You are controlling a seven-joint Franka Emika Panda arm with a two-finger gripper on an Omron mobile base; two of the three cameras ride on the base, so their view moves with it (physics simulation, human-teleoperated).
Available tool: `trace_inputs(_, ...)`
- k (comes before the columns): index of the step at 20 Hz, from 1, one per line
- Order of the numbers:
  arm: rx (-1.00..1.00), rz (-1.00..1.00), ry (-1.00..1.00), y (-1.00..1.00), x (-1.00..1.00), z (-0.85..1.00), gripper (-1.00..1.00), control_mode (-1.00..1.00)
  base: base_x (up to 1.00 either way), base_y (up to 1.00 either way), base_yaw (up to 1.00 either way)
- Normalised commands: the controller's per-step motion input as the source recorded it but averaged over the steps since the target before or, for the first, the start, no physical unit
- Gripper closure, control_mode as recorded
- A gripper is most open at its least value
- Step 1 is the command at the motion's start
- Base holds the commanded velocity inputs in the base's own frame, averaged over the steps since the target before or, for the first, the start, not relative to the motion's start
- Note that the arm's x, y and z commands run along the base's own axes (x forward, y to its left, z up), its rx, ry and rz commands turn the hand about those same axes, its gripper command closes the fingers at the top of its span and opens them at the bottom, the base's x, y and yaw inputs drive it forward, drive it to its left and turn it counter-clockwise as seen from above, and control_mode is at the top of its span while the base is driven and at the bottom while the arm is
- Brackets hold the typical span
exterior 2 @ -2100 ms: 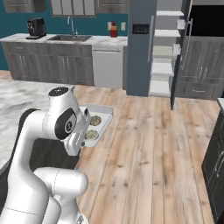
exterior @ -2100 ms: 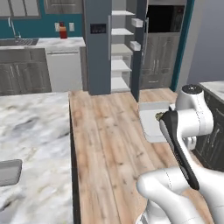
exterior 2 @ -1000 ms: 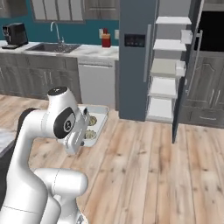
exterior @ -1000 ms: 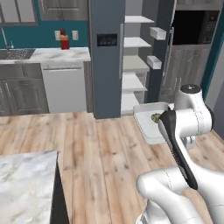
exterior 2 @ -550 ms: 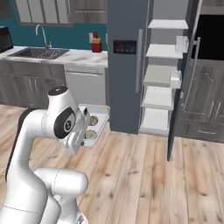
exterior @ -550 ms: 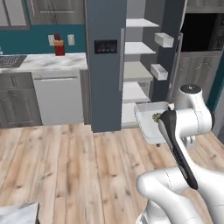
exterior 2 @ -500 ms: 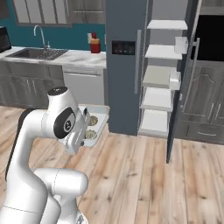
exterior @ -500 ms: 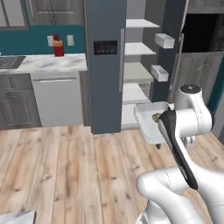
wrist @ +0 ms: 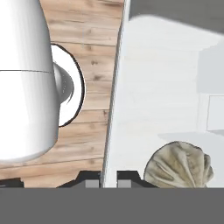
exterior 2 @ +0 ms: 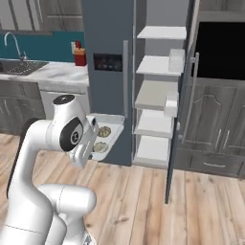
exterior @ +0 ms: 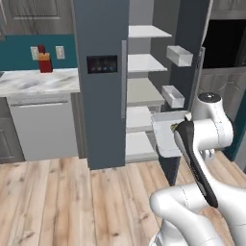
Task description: Place two dumplings into each of the tupperware containers and then place the containers in the fridge.
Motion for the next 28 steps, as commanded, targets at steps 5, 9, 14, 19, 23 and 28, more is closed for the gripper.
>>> trace_inputs(5,0.00,0.00,0.00,0.00,0.00,0.00,1.00,1.00,0.96,0.00,-0.20)
trace_inputs(9,0.00,0.00,0.00,0.00,0.00,0.00,1.00,1.00,0.95,0.00,-0.17)
trace_inputs(14,0.00,0.00,0.00,0.00,0.00,0.00,1.00,1.00,0.90,0.00,-0.16)
trace_inputs(19,0.00,0.00,0.00,0.00,0.00,0.00,1.00,1.00,0.88,-0.13,-0.14)
trace_inputs(23,0.00,0.00,0.00,0.00,0.00,0.00,1.00,1.00,0.80,-0.30,-0.14)
trace_inputs(28,0.00,0.00,0.00,0.00,0.00,0.00,1.00,1.00,0.58,-0.24,-0.15)
